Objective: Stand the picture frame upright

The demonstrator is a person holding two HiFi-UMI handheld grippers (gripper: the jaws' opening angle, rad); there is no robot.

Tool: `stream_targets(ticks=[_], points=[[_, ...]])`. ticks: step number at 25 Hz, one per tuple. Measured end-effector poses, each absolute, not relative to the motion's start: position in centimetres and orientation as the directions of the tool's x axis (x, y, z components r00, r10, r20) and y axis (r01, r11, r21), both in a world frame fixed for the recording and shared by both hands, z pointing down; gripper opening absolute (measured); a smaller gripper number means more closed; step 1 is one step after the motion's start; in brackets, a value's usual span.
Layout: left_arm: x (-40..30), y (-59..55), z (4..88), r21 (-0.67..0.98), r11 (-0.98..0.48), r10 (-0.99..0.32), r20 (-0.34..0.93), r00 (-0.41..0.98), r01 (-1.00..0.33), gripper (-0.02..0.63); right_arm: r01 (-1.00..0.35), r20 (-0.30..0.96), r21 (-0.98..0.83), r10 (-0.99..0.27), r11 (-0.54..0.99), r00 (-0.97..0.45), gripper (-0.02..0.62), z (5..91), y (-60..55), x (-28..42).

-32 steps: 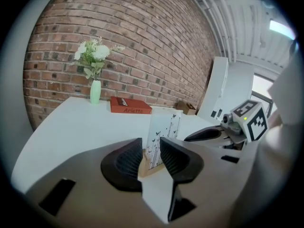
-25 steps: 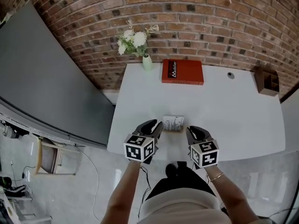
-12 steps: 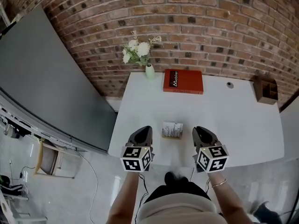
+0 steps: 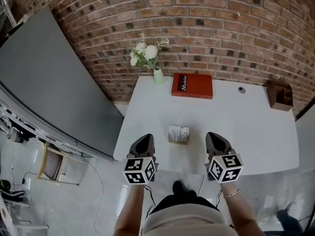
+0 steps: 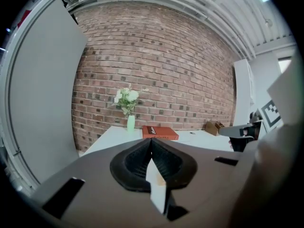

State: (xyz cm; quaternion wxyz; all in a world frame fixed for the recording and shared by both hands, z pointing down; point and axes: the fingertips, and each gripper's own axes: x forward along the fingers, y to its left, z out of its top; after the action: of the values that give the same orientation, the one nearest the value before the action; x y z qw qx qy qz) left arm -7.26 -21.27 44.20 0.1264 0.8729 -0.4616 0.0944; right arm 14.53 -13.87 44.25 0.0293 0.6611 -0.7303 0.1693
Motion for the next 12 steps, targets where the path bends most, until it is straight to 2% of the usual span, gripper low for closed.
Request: stream_targets(ticks=[12], points=[[-7.7, -18.0, 43.6, 0.140, -0.497, -0.810, 0.279, 0.516, -0.856, -0.006, -0.976, 0.242, -0.186, -0.957, 0.116, -0.160, 0.003, 43.3, -11.6, 14.5]])
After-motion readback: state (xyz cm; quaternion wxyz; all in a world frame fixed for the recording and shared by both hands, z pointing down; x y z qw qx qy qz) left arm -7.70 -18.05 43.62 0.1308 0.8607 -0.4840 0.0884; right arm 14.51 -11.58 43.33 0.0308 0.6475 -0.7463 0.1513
